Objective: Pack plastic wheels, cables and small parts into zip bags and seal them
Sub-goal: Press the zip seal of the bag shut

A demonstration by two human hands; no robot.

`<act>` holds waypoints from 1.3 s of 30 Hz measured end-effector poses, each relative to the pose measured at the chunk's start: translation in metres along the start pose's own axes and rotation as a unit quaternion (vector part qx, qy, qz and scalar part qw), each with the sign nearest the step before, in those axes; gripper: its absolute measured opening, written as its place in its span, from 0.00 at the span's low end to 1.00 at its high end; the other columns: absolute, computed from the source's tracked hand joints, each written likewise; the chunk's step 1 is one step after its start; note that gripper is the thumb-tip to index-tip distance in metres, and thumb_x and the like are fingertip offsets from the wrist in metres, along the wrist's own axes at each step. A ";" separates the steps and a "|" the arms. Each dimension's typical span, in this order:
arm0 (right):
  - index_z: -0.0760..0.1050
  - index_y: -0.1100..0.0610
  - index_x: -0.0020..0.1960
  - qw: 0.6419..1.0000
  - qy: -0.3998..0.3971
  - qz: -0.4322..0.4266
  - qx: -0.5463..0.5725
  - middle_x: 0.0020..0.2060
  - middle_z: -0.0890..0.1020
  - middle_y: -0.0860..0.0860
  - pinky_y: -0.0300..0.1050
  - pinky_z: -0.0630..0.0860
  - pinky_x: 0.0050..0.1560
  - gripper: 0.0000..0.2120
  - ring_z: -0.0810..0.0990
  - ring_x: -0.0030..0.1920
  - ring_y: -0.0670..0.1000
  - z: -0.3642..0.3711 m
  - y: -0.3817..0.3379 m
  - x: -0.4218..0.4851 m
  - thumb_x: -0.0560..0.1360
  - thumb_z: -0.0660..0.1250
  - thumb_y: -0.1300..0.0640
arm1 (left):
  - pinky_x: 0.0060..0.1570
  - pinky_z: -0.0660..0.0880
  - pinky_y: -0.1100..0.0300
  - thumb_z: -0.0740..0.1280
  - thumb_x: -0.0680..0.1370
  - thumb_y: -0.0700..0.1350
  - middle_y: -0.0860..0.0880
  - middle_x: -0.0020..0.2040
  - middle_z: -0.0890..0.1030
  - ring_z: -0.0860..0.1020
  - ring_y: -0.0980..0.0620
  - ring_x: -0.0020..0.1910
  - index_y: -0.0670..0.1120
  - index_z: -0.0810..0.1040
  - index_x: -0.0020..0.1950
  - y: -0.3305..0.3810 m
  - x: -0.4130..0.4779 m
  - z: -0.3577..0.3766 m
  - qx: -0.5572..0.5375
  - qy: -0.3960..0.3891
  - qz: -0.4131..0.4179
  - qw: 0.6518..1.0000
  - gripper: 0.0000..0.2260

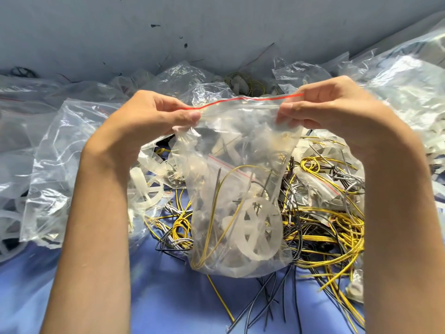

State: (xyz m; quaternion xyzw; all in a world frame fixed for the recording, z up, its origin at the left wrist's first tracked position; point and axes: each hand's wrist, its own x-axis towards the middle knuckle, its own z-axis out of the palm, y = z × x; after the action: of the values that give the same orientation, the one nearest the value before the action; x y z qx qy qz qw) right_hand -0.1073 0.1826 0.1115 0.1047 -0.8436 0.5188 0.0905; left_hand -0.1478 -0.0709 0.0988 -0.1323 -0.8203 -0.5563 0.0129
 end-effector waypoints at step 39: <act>0.84 0.55 0.41 0.994 -0.020 -0.076 -0.082 0.35 0.84 0.55 0.55 0.75 0.41 0.02 0.77 0.36 0.49 0.011 -0.015 -0.003 0.70 0.73 0.57 | 0.42 0.75 0.74 0.75 0.69 0.43 0.60 0.36 0.84 0.80 0.66 0.38 0.52 0.83 0.40 0.020 -0.012 0.003 0.069 -0.025 0.134 0.988 0.05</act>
State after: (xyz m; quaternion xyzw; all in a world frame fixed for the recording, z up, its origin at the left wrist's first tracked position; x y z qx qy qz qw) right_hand -0.1011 0.1667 0.1191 0.1712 -0.8746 0.4372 0.1211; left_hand -0.1310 -0.0631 0.1139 -0.2538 -0.8315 -0.4882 0.0762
